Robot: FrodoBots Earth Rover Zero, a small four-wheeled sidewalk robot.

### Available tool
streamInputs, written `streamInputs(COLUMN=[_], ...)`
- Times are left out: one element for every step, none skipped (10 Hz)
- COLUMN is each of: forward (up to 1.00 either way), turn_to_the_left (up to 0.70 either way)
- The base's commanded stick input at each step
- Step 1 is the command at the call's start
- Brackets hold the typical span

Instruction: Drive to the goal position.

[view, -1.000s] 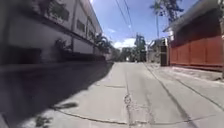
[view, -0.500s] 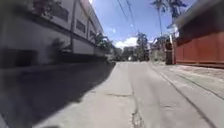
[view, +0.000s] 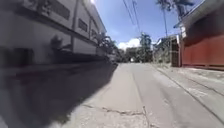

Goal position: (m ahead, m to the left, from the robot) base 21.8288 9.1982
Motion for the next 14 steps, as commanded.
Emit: streamInputs(forward=[1.0, 1.0, 1.0, 1.0, 1.0, 1.0, 1.0, 1.0, 1.0, 1.0, 1.0, 1.0, 1.0, 1.0], turn_to_the_left=[0.03, 0.09, 0.0, 0.0, 0.0, 0.02, 0.05, 0.0, 0.0, 0.0, 0.0, 0.0, 0.0, 0.0])
